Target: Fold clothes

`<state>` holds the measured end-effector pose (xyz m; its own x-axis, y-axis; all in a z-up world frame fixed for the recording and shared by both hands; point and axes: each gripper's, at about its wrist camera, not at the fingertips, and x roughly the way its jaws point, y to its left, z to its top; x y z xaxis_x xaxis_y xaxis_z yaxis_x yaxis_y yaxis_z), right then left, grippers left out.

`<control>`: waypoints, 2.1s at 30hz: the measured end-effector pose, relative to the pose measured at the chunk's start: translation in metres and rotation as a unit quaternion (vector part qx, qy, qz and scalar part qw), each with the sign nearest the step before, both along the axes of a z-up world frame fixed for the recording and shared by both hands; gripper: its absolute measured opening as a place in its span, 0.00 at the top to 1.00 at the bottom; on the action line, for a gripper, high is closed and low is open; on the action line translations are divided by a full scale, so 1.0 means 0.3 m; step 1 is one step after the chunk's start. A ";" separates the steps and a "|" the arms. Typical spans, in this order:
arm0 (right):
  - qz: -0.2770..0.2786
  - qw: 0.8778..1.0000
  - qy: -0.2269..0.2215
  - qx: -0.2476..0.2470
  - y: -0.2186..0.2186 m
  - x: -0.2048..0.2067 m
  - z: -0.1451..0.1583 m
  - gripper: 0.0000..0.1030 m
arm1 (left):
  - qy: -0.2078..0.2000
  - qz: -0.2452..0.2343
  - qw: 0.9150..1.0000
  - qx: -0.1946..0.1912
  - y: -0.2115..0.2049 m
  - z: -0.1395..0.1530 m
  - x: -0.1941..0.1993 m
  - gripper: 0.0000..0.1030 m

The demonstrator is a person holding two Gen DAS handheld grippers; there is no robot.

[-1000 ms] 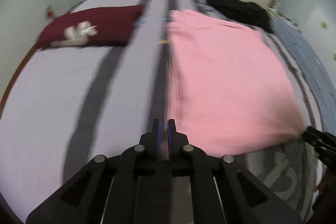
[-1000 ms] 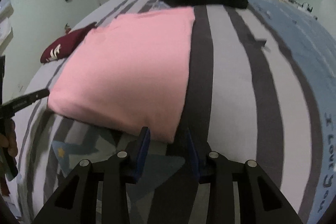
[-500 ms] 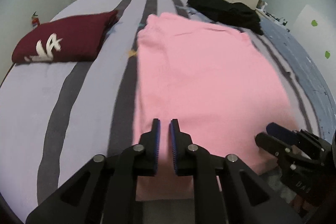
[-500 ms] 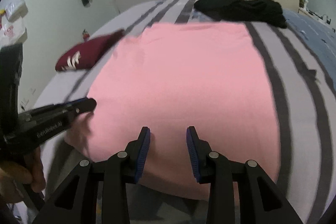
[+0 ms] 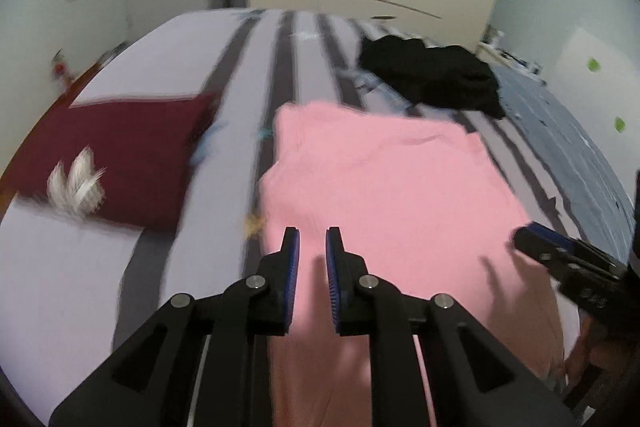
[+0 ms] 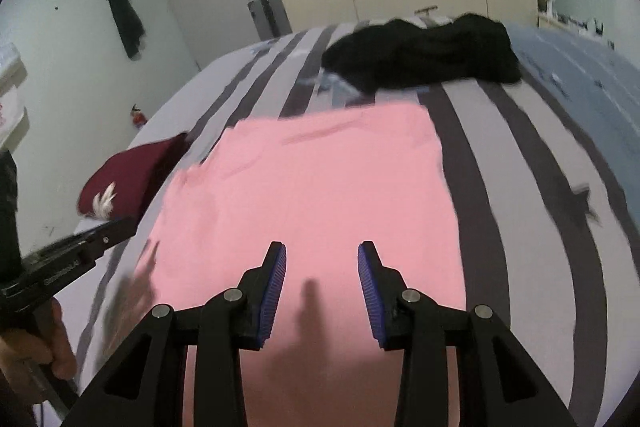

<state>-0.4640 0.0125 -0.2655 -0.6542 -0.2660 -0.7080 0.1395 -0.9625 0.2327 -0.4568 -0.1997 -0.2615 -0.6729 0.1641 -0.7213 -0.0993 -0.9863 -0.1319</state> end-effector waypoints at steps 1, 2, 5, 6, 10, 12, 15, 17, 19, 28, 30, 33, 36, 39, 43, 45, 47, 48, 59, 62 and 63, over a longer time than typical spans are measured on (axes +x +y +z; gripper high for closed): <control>0.000 1.000 -0.001 0.003 -0.005 -0.034 -0.009 0.67 | 0.000 -0.004 1.000 -0.004 0.012 -0.007 -0.037 0.90; 0.000 1.000 -0.003 0.006 -0.010 -0.068 -0.017 0.67 | -0.004 -0.004 1.000 -0.011 0.016 -0.020 -0.074 0.90; -0.001 1.000 -0.021 0.016 -0.005 -0.128 -0.074 0.67 | -0.037 0.014 0.999 -0.036 -0.007 -0.102 -0.142 0.88; -0.002 0.999 -0.030 0.020 -0.001 -0.141 -0.098 0.67 | -0.045 0.019 0.998 -0.038 -0.022 -0.127 -0.153 0.88; -0.003 0.999 -0.037 0.022 0.015 -0.160 -0.147 0.68 | -0.045 0.023 0.998 -0.032 -0.065 -0.159 -0.148 0.87; 0.002 0.999 -0.035 0.032 0.003 -0.159 -0.136 0.67 | -0.044 0.031 0.998 -0.030 -0.062 -0.134 -0.151 0.87; 0.004 0.999 -0.031 0.028 0.007 -0.185 -0.125 0.67 | -0.020 0.029 0.999 -0.027 -0.048 -0.083 -0.162 0.87; 0.005 0.999 -0.027 0.029 0.012 -0.221 -0.123 0.67 | -0.022 0.021 0.999 -0.028 -0.034 -0.085 -0.200 0.87; 0.003 0.999 -0.024 0.035 0.019 -0.268 -0.118 0.67 | -0.033 0.020 0.998 -0.040 -0.031 -0.115 -0.236 0.86; -0.018 0.999 -0.034 0.036 0.103 -0.379 -0.127 0.67 | -0.044 0.037 0.997 -0.044 -0.080 -0.155 -0.250 0.61; -0.014 0.998 -0.020 0.050 0.121 -0.349 -0.089 0.67 | -0.029 0.031 0.997 -0.066 -0.088 -0.125 -0.215 0.55; -0.004 0.999 -0.002 0.050 0.164 -0.261 -0.026 0.54 | -0.025 0.027 0.998 -0.051 -0.132 -0.071 -0.132 0.51; 0.007 0.999 -0.019 0.038 0.205 -0.140 -0.010 0.51 | -0.039 0.036 0.999 0.005 -0.194 -0.033 -0.035 0.45; 0.007 0.998 -0.056 0.011 0.245 -0.004 -0.024 0.51 | -0.064 0.049 0.995 0.063 -0.236 -0.009 0.118 0.41; 0.002 0.993 -0.118 -0.028 0.281 0.172 -0.072 0.51 | -0.096 0.054 0.990 0.085 -0.234 -0.019 0.287 0.40; 0.007 0.991 -0.134 -0.027 0.277 0.243 -0.100 0.51 | -0.112 0.051 0.988 0.089 -0.222 -0.036 0.353 0.41; 0.006 0.988 -0.148 -0.035 0.277 0.299 -0.124 0.51 | -0.126 0.041 0.988 0.081 -0.202 -0.059 0.399 0.41; 0.005 0.988 -0.147 -0.039 0.276 0.316 -0.127 0.50 | -0.132 0.035 0.988 0.075 -0.190 -0.072 0.417 0.40; 0.033 0.987 -0.152 -0.052 0.228 0.386 -0.137 0.50 | -0.123 0.008 0.991 0.051 -0.126 -0.132 0.446 0.51; 0.028 0.987 -0.148 -0.059 0.224 0.387 -0.146 0.50 | -0.120 -0.009 0.992 0.041 -0.085 -0.138 0.438 0.64; 0.025 0.987 -0.146 -0.066 0.229 0.382 -0.148 0.50 | -0.120 -0.010 0.992 0.044 -0.083 -0.140 0.436 0.67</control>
<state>-0.3493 0.0810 -0.3100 -0.4105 -0.3942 -0.8222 0.0937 -0.9152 0.3920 -0.3260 -0.2246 -0.3035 -0.4791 0.2451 -0.8428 -0.0733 -0.9680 -0.2399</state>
